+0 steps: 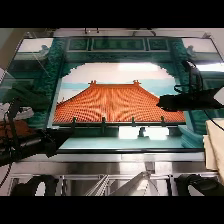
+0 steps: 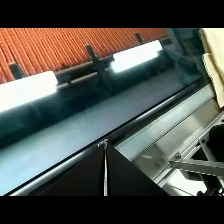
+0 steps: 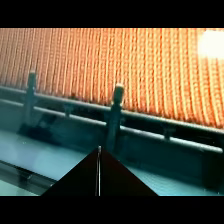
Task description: Fold the shirts.
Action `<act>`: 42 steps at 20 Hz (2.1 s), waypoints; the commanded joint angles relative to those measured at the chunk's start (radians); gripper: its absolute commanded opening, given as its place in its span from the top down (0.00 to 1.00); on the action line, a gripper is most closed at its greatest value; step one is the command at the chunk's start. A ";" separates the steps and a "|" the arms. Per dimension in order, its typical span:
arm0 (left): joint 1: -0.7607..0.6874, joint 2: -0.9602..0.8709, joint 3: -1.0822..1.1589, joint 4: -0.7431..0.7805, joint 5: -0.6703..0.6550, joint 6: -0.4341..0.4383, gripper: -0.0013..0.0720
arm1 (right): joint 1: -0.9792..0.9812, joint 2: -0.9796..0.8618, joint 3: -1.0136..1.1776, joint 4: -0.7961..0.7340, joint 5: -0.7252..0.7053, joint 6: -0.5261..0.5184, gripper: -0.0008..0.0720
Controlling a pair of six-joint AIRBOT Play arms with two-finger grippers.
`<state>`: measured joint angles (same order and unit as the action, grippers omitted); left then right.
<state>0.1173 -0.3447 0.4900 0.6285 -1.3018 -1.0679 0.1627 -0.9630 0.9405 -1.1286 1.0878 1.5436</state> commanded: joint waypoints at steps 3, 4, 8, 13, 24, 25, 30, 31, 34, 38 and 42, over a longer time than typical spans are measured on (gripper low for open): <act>0.000 0.001 0.000 0.000 0.000 0.001 0.96 | 0.001 0.001 0.000 0.000 0.000 0.000 0.96; 0.000 0.001 0.000 0.000 0.000 0.001 0.96 | 0.001 0.000 0.000 0.000 0.000 0.000 0.96; 0.000 0.001 0.000 0.000 0.000 0.001 0.96 | 0.001 0.001 0.000 0.000 0.000 0.000 0.96; 0.000 0.001 0.000 0.000 0.000 0.001 0.96 | 0.001 0.000 0.000 0.000 0.000 0.000 0.96; 0.002 -0.142 0.190 0.679 0.537 -0.197 0.98 | 0.001 -0.004 0.000 0.007 -0.038 0.000 0.95; 0.002 -0.216 0.256 0.823 0.547 -0.212 0.97 | 0.001 -0.006 0.000 0.007 -0.050 0.000 0.95; 0.160 -0.681 0.566 0.996 0.474 -0.255 0.00 | 0.001 -0.043 0.000 0.008 -0.070 0.000 0.83; 0.212 -0.781 0.634 0.996 0.410 -0.255 0.00 | 0.001 -0.051 0.000 0.007 -0.070 0.000 0.50; 0.336 -1.042 0.813 0.995 0.270 -0.255 0.00 | 0.001 -0.082 0.000 0.008 -0.070 0.001 0.28; 0.399 -1.279 0.974 0.994 0.283 -0.255 0.00 | 0.001 -0.116 0.000 0.008 -0.070 0.001 0.28; 0.373 -1.443 1.109 0.991 0.266 -0.258 0.00 | 0.001 -0.134 0.000 0.008 -0.071 0.001 0.28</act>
<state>0.4931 -1.6608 1.4971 1.6165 -1.0134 -1.3251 0.1627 -1.0824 0.9405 -1.1206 1.0180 1.5444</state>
